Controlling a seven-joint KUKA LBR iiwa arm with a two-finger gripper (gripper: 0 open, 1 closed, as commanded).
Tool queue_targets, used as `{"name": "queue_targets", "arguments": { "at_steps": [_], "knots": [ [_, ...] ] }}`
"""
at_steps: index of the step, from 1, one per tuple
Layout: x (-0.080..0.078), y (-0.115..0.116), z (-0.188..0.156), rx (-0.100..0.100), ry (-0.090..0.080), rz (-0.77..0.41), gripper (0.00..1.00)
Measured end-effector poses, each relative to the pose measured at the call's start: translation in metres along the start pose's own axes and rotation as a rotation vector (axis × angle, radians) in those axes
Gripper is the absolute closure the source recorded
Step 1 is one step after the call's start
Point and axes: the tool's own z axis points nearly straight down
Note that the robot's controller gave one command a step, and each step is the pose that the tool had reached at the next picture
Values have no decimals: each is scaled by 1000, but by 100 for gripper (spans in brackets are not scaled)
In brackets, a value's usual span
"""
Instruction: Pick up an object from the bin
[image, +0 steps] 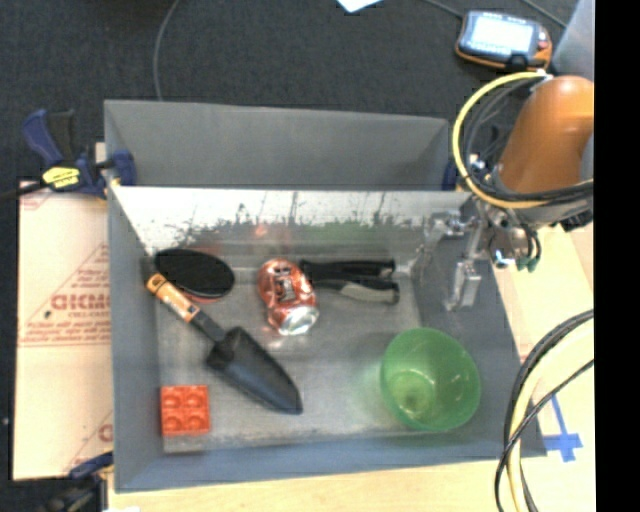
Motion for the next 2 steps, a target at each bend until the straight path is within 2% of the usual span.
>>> {"name": "queue_targets", "arguments": {
  "at_steps": [1,2],
  "knots": [
    [0,0,0,0,0,0,0],
    [4,21,91,0,0,-252,0]
  ]
}}
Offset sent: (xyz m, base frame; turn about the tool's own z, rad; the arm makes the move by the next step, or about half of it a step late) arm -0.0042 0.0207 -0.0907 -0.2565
